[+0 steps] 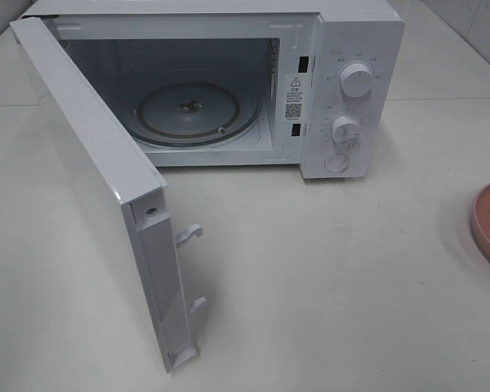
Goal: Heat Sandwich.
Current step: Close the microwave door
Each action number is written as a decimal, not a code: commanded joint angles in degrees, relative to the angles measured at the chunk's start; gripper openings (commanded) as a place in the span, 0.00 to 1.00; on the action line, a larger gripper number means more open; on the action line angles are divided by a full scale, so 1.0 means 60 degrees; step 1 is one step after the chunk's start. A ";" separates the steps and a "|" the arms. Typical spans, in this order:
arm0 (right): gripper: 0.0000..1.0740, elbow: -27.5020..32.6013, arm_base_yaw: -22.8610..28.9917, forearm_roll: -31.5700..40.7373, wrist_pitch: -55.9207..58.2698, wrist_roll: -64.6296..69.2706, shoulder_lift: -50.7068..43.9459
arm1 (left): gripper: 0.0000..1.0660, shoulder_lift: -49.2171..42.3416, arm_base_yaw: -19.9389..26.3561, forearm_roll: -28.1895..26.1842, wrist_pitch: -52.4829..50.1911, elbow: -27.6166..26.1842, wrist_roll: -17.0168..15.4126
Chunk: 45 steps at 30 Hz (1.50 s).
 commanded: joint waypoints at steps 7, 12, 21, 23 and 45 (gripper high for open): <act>0.71 0.0010 -0.0048 0.0019 0.0038 0.0029 -0.0258 | 0.60 0.1633 0.0048 -0.0067 -0.1490 -0.0095 0.0019; 0.71 0.0010 -0.0048 0.0019 0.0038 0.0029 -0.0258 | 0.34 0.2607 0.0048 -0.0076 -0.2540 0.0153 0.0019; 0.71 0.0010 -0.0048 0.0019 0.0038 0.0029 -0.0258 | 0.00 0.4068 0.0048 -0.0134 -0.4966 0.0821 0.0057; 0.71 0.0010 -0.0048 0.0019 0.0038 0.0029 -0.0258 | 0.00 0.4383 0.0048 -0.0134 -0.5758 0.1108 0.0057; 0.71 0.0010 -0.0048 0.0019 0.0038 0.0029 -0.0258 | 0.00 0.8909 0.0038 0.0477 -1.4095 0.2702 -0.0191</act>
